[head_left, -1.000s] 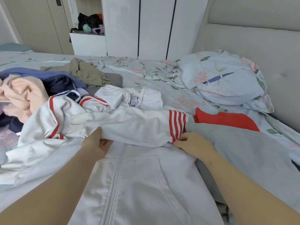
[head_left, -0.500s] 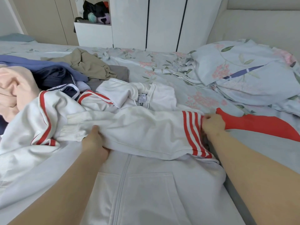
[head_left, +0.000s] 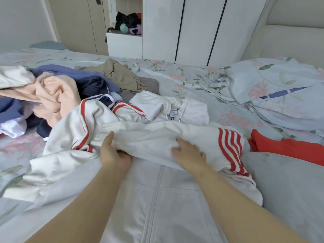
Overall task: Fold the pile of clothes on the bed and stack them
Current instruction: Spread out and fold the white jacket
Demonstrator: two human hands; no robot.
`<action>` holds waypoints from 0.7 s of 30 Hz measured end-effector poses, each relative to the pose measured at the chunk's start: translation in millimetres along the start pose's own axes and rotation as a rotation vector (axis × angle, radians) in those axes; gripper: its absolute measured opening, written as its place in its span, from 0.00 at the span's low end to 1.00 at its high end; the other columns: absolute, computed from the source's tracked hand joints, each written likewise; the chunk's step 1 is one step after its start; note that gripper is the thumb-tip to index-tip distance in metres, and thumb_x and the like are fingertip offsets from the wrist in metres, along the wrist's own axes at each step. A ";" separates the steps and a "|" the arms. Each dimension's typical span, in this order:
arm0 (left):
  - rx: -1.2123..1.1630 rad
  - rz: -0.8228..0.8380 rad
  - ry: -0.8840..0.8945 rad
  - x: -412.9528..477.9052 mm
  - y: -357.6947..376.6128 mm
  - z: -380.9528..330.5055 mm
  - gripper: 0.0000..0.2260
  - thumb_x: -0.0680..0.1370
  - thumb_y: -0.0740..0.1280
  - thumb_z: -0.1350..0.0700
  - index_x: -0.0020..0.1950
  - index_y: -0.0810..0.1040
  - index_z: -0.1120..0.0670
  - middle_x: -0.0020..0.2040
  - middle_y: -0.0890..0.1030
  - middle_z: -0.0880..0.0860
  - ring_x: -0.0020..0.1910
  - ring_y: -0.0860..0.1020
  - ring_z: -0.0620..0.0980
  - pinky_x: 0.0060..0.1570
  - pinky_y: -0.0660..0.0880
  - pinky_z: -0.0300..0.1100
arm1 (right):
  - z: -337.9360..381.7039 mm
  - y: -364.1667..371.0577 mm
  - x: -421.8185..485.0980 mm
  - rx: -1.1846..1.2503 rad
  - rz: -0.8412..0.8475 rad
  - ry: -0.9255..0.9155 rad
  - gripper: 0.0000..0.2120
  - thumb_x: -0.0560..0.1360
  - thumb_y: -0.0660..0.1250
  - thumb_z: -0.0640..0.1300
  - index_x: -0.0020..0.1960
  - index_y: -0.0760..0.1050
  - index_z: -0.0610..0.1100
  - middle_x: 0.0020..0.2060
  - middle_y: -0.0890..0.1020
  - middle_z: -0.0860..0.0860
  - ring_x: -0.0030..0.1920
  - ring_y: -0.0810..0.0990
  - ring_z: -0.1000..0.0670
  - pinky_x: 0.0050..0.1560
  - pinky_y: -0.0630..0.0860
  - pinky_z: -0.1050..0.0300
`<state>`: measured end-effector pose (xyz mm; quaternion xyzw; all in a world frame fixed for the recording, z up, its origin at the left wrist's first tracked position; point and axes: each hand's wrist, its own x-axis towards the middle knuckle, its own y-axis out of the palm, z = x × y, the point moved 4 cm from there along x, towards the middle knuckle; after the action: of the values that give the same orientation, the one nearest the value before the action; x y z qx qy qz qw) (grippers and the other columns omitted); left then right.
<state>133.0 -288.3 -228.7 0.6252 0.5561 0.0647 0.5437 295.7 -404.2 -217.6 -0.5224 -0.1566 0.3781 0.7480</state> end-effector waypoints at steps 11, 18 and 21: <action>0.877 -0.196 0.537 7.8 -18.9 -103.7 0.14 0.76 0.57 0.67 0.53 0.78 0.54 0.39 0.76 0.53 0.29 0.71 0.53 0.31 0.74 0.43 | 46.2 38.1 -20.5 -0.036 -0.099 0.081 0.25 0.81 0.49 0.50 0.77 0.48 0.52 0.77 0.49 0.50 0.76 0.48 0.45 0.74 0.48 0.44; 1.698 -0.152 1.214 -21.5 -25.4 -135.7 0.10 0.73 0.64 0.64 0.51 0.80 0.57 0.49 0.81 0.54 0.49 0.76 0.60 0.45 0.68 0.45 | 88.5 71.6 -33.0 -0.155 -0.048 0.022 0.25 0.81 0.44 0.57 0.77 0.46 0.56 0.78 0.42 0.49 0.76 0.39 0.42 0.73 0.38 0.39; 2.046 -0.367 1.350 -15.7 -43.8 -146.5 0.22 0.68 0.74 0.56 0.60 0.77 0.55 0.64 0.74 0.60 0.61 0.70 0.64 0.56 0.64 0.59 | 87.0 73.3 -35.4 -0.177 -0.073 0.023 0.25 0.81 0.43 0.57 0.77 0.45 0.57 0.78 0.42 0.50 0.76 0.39 0.43 0.73 0.38 0.40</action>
<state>-0.7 -220.5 -194.7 0.5166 0.5991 -0.1671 -0.5885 187.9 -360.0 -242.6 -0.5846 -0.1998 0.3295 0.7140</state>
